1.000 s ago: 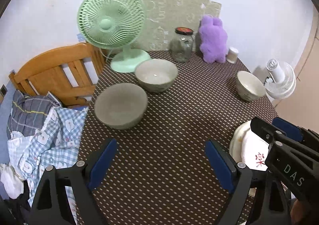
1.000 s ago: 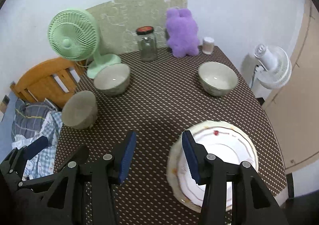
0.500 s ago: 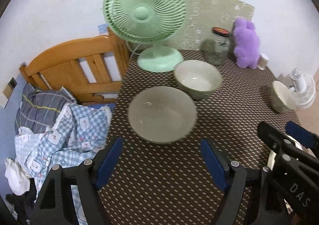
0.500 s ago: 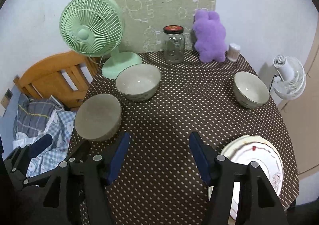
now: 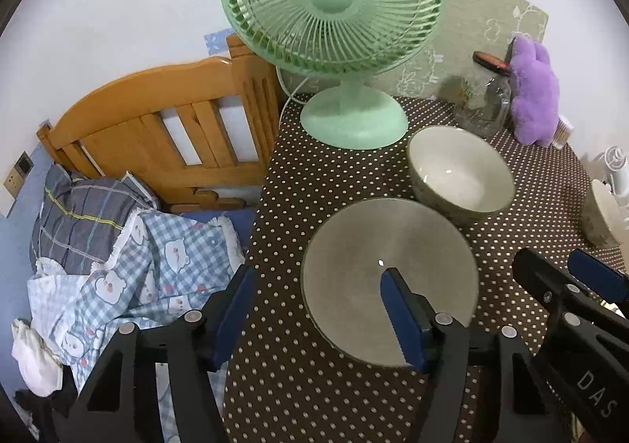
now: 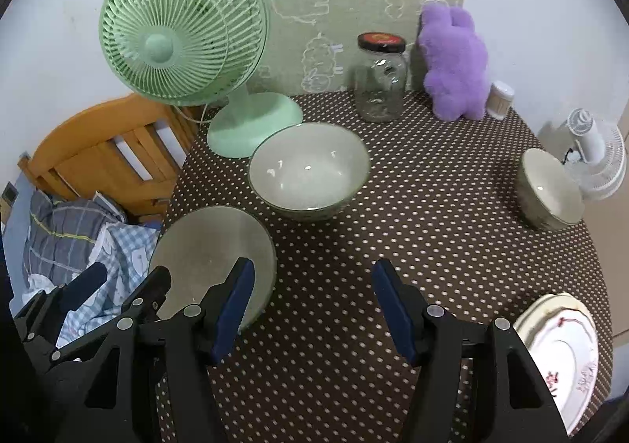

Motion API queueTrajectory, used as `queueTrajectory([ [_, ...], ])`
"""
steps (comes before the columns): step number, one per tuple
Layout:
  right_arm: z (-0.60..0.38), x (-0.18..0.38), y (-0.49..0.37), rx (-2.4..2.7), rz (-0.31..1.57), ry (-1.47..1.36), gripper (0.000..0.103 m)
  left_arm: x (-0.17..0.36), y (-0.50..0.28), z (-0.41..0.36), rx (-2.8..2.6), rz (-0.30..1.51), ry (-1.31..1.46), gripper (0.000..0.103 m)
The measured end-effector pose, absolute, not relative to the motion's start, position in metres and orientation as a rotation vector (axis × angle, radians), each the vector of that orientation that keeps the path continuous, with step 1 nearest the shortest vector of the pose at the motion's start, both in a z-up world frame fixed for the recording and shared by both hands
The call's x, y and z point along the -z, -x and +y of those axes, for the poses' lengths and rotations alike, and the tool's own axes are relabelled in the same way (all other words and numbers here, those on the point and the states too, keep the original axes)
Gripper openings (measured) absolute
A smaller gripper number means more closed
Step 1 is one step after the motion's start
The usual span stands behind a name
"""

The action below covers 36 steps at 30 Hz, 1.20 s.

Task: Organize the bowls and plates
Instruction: 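Reach the right gripper to the large grey bowl and grasp its rim, then lift the grey bowl off the table with the right gripper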

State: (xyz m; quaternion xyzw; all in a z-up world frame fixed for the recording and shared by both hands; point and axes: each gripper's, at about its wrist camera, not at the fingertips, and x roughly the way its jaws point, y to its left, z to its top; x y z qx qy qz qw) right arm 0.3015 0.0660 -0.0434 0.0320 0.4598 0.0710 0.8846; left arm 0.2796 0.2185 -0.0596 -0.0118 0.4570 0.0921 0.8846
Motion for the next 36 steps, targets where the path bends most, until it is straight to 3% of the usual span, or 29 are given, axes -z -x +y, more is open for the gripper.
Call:
queueTrajectory([
  [6,0.082,0.064,-0.317,-0.153,0.991,-0.061,0.066,0.080,-0.296,0.223,-0.159,0.991,0.008,0.060],
  [15,0.097,0.091,-0.336,-0.167,1.052,-0.054,0.047,0.102,-0.310,0.227,-0.148,1.039,0.009,0.055],
  [19,0.103,0.100,-0.340,-0.195,1.080,-0.063,0.036,0.108,-0.314,0.224,-0.107,1.060,0.012,0.044],
  [23,0.111,0.102,-0.341,-0.222,1.086,-0.044,0.029,0.108,-0.314,0.219,-0.093,1.059,0.000,0.044],
  [36,0.106,0.101,-0.337,-0.205,1.100,-0.022,0.027,0.105,-0.306,0.208,-0.055,1.084,-0.011,0.042],
])
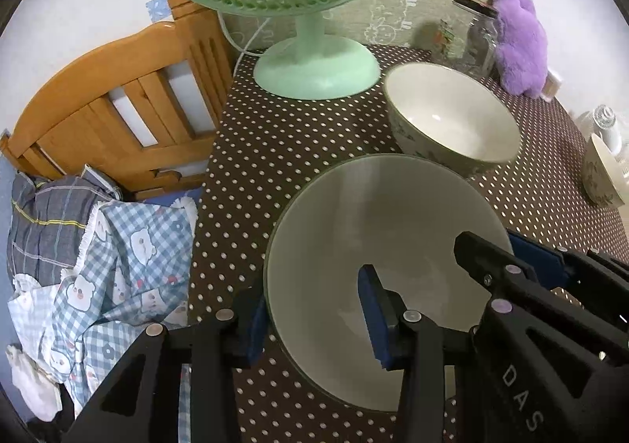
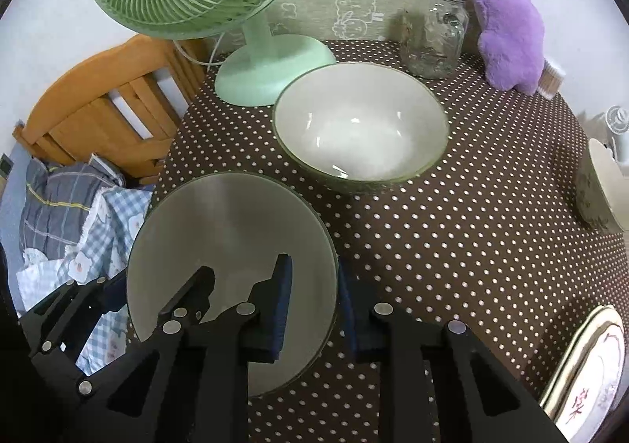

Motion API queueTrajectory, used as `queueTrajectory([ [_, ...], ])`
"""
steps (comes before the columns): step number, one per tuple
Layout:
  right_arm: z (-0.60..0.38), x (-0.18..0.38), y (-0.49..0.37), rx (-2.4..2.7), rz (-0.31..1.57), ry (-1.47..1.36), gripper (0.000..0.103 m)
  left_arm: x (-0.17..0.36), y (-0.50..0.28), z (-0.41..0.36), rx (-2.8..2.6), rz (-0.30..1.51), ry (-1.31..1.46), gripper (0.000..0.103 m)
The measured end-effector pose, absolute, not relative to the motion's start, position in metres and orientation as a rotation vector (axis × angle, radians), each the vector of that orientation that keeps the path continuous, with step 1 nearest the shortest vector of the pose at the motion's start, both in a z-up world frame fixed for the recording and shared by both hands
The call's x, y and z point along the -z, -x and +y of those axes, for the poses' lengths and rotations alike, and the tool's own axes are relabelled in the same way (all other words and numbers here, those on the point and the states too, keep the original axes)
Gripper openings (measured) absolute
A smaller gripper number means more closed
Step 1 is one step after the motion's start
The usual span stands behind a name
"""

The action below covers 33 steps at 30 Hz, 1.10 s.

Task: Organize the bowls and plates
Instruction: 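Lift the grey bowl off the table with the right gripper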

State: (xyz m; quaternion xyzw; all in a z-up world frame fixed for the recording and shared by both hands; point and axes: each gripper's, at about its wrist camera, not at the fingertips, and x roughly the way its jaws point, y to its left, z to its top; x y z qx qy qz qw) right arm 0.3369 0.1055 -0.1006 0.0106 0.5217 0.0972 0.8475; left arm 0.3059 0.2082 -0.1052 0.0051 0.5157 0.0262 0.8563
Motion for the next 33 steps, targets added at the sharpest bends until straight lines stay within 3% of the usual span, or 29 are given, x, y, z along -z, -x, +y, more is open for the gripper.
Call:
queueTrajectory([
  [33,-0.026,0.089,-0.213,-0.155,1.138,-0.032,0.027,0.089,-0.202,0.078,-0.004,1.131,-0.027,0.042],
])
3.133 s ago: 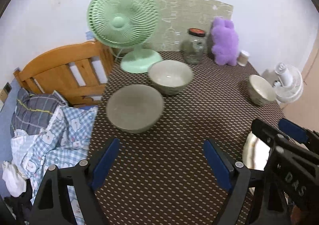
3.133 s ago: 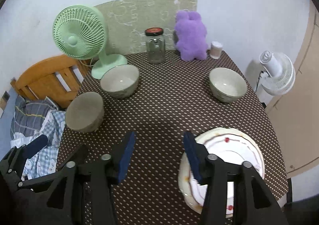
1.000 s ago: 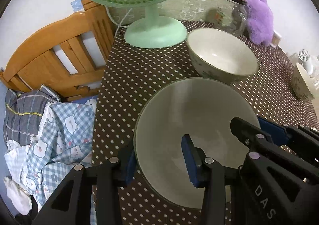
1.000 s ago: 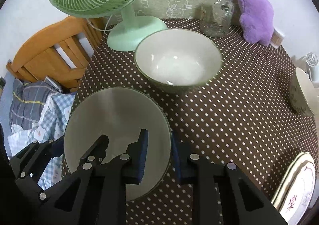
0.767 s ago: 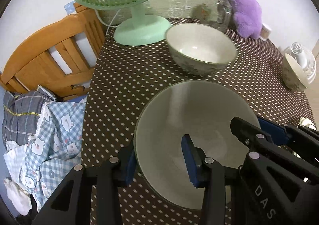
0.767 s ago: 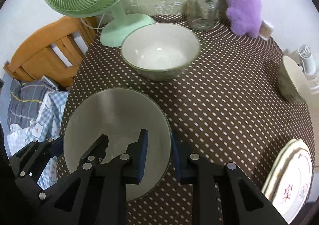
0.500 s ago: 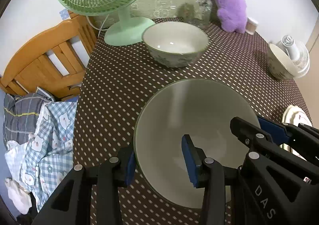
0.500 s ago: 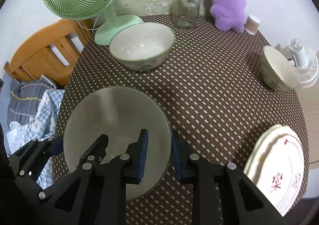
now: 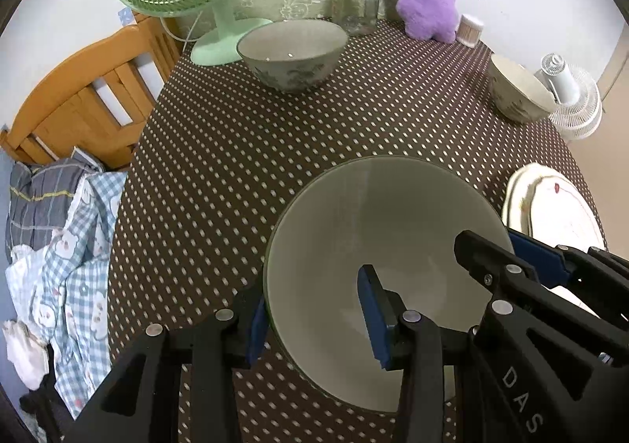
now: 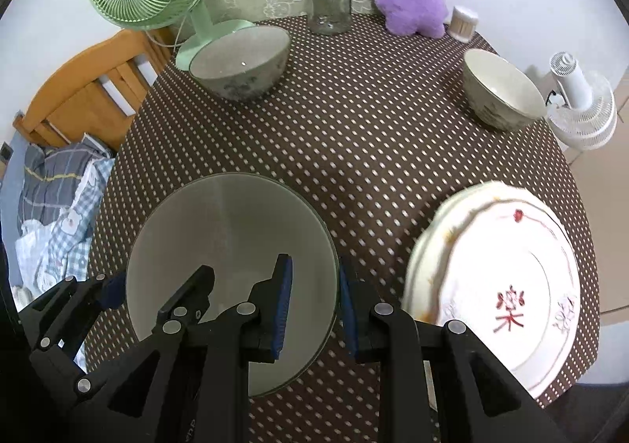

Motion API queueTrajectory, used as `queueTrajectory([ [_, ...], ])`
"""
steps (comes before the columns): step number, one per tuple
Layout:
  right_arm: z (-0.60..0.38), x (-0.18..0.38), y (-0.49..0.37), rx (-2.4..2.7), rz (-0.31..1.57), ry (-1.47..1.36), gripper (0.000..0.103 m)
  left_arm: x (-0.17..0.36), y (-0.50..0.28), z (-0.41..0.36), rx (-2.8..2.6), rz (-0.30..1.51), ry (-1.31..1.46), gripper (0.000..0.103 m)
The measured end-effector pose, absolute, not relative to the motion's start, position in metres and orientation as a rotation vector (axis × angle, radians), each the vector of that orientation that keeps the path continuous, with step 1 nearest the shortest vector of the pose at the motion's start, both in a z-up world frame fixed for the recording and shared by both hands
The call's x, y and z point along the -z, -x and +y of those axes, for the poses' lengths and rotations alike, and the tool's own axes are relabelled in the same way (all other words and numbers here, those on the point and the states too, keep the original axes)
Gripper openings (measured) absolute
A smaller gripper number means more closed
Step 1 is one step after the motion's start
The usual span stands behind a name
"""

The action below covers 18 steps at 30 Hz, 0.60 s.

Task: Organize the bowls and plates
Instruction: 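Lift the grey bowl off the table with the right gripper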

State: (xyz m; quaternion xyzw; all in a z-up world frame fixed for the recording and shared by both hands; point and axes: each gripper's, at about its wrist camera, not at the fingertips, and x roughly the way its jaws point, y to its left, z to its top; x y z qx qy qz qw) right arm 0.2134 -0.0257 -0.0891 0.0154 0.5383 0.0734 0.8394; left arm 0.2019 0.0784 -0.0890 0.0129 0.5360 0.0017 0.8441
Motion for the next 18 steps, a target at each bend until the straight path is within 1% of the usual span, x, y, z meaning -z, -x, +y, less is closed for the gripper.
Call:
queueTrajectory([
  [18,-0.055,0.104,-0.189,-0.158,1.177,-0.034,0.027,0.100,-0.180,0.055,-0.011,1.166,0.000,0.041],
])
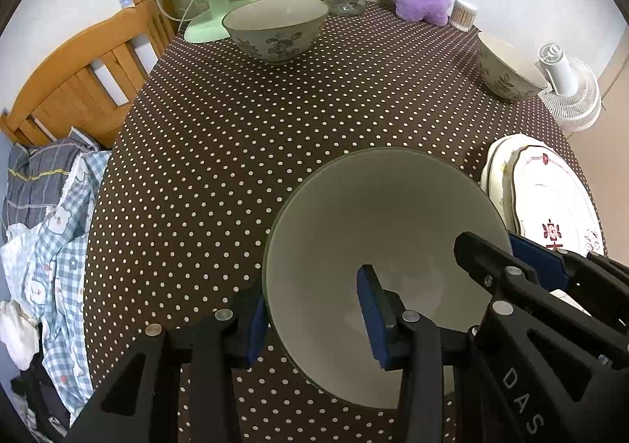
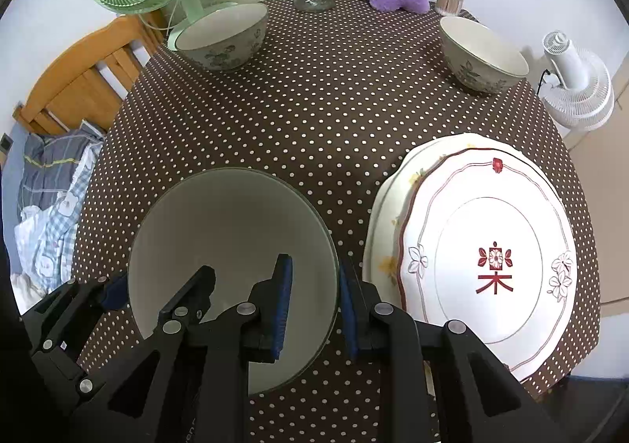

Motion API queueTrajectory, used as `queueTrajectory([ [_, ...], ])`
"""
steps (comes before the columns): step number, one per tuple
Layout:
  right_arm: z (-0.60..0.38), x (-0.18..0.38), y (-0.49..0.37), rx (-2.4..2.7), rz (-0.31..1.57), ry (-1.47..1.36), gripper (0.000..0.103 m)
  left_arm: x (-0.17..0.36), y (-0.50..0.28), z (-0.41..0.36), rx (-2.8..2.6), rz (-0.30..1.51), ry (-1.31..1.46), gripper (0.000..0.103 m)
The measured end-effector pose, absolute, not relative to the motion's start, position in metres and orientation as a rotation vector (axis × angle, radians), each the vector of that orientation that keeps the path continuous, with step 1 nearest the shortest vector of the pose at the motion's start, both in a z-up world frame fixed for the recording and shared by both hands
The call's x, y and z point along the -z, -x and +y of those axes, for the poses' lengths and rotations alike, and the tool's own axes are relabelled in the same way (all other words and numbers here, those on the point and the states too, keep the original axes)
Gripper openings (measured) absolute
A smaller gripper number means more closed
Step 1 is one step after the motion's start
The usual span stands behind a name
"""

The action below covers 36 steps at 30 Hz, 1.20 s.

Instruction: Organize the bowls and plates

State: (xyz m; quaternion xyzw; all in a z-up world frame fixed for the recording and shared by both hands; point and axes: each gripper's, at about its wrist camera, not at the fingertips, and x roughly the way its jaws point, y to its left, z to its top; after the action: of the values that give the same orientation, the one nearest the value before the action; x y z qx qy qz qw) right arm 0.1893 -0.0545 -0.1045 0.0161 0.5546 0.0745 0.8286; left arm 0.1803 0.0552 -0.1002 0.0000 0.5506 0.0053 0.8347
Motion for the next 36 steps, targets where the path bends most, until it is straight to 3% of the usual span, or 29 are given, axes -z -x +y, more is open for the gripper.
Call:
queueTrajectory([
  [7,-0.058,0.106,-0.189,-0.159,1.180,-0.047,0.027,0.101,-0.184,0.051,-0.012,1.175,-0.020,0.048],
  [10,-0.057,0.105,-0.190,-0.162,1.181,-0.056,0.027,0.099,-0.184,0.052,-0.018,1.172,-0.029,0.066],
  [15,-0.056,0.105,-0.192,-0.171,1.199,-0.049,0.033,0.096,-0.185,0.059,-0.014,1.198,-0.026,0.076],
  [16,-0.056,0.104,-0.193,-0.173,1.198,-0.045,0.044,0.092,-0.185,0.061,-0.010,1.190,-0.018,0.080],
  [17,-0.054,0.101,-0.193,-0.178,1.191,-0.041,0.063,0.088,-0.184,0.062,-0.006,1.178,-0.014,0.082],
  [19,-0.053,0.092,-0.192,-0.183,1.155,-0.043,0.075,0.079,-0.184,0.063,0.002,1.154,-0.022,0.088],
  [36,-0.034,0.034,-0.202,-0.154,1.022,-0.084,0.076,0.028,-0.203,0.089,0.009,1.035,0.015,0.089],
])
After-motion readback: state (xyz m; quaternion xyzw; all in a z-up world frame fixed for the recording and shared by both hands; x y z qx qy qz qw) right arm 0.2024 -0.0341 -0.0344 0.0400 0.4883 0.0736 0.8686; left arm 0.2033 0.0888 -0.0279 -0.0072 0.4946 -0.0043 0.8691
